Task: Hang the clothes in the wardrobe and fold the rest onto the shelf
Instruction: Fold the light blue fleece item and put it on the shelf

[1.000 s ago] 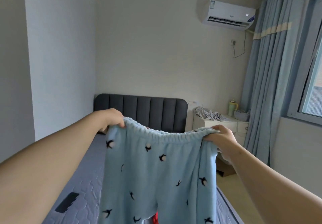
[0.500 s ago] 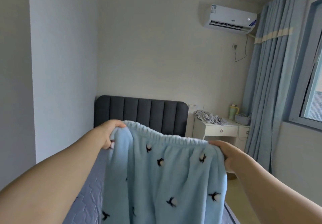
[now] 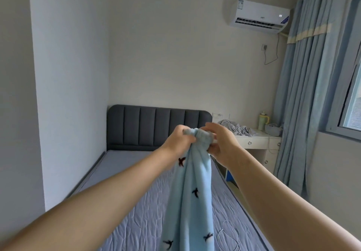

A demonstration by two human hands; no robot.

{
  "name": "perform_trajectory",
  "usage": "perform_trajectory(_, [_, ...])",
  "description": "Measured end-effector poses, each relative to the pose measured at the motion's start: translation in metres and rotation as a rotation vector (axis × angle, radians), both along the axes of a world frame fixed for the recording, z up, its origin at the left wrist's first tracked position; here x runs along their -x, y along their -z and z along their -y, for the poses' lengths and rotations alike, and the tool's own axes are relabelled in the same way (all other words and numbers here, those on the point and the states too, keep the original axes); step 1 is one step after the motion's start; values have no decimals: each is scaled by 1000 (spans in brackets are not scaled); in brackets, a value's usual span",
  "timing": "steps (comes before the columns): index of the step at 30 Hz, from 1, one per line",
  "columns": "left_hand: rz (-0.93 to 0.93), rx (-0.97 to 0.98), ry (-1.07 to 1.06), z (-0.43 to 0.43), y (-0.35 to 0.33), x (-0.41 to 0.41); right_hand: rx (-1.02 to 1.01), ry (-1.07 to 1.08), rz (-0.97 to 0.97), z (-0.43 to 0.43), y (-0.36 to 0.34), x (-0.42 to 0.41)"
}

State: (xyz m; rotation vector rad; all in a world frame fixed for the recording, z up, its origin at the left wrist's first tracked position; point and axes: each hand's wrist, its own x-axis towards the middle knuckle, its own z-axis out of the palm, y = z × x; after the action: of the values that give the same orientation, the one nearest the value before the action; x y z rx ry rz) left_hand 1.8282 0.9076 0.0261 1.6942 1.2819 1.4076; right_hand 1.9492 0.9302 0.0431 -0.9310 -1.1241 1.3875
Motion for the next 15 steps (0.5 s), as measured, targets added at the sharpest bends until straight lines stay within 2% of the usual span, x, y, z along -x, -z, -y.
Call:
perform_trajectory(2, [-56,26,80,2,5,0,-29,-42,-19,3,-2,-3])
perform_trajectory(4, [-216,-5,34,-1,13,1,-109,-89,4,5,0,-3])
perform_trajectory(5, [-229,-51,-16,-1,14,2,-163,-99,23,5,3,-2])
perform_trajectory(7, [-101,-98,-45,1,10,6,-263,-39,80,4,6,-3])
perform_trajectory(10, [181,-92,-9,-1,2,19,-390,111,309,0,10,-12])
perform_trajectory(13, [427,-13,-14,-3,-6,26,-370,59,481,-4,22,-18])
perform_trajectory(15, [537,16,47,-1,-12,29,-341,39,465,-4,31,-18])
